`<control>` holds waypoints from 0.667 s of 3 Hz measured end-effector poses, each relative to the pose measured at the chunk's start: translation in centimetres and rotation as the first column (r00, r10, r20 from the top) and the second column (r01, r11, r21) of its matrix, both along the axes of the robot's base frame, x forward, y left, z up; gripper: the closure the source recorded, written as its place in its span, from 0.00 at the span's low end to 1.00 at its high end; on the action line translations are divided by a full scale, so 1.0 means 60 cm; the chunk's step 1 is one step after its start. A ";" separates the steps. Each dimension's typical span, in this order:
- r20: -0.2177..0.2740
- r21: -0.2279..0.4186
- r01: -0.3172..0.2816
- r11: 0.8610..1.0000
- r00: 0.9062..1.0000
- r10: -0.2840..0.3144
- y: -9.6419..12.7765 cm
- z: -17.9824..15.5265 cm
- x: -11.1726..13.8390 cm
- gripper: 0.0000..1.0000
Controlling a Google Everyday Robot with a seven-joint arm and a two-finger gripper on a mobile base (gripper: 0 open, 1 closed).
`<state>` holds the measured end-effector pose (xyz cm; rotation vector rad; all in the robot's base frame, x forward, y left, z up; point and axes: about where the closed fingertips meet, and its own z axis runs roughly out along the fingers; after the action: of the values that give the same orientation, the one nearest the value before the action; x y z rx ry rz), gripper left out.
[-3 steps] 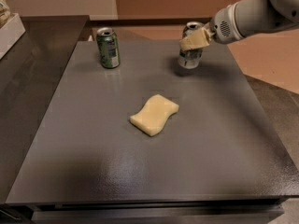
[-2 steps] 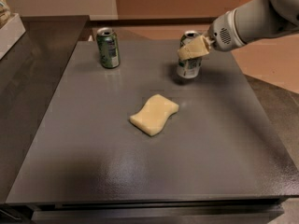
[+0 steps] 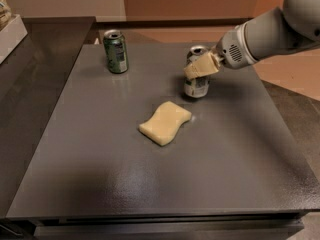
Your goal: Move 7up can near sponge
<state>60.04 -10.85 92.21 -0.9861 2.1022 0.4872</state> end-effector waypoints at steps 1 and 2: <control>0.007 -0.008 -0.008 1.000 1.000 0.009 0.011 -0.013 -0.017 0.82; 0.032 -0.011 -0.011 1.000 0.999 0.012 0.017 -0.024 -0.032 0.51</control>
Offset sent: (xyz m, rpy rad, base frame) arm -0.0255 0.0106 -0.0187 -0.0079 -0.0482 0.0090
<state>58.12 -9.82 90.79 -1.0064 2.0737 0.4629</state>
